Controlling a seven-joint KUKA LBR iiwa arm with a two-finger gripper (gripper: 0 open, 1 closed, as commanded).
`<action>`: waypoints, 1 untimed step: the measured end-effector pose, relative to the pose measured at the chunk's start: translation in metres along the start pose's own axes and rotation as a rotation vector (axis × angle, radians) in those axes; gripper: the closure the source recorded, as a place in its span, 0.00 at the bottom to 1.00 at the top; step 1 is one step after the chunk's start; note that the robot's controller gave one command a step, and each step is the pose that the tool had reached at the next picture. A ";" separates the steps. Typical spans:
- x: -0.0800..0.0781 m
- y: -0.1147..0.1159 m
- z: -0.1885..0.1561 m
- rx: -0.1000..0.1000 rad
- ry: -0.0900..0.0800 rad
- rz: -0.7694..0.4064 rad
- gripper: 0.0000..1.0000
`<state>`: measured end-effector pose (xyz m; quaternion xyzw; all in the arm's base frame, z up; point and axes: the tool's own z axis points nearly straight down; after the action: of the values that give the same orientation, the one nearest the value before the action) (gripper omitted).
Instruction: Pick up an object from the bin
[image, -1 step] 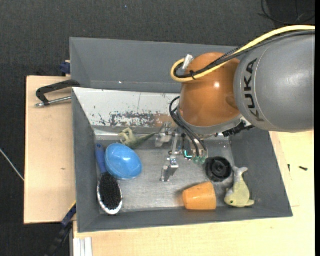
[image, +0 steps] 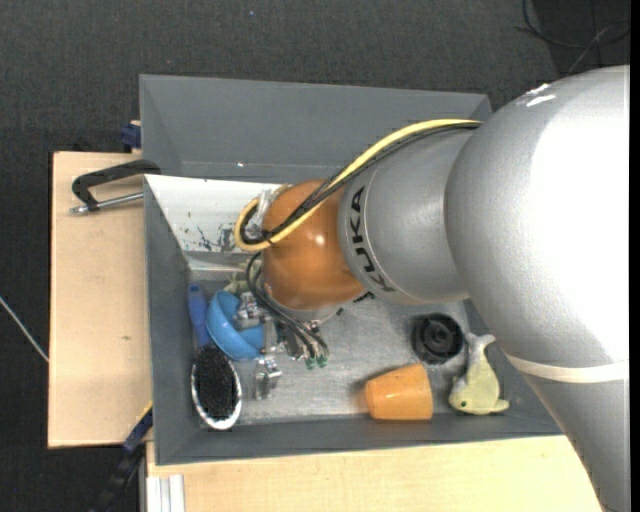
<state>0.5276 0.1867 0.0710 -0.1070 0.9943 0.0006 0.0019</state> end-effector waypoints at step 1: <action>-0.015 0.037 -0.031 0.016 0.008 -0.012 0.00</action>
Offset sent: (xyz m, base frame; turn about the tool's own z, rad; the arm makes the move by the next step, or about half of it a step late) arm 0.0042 0.0455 0.0290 -0.0096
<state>0.5343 0.2263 0.1022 -0.1132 0.9935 -0.0076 -0.0011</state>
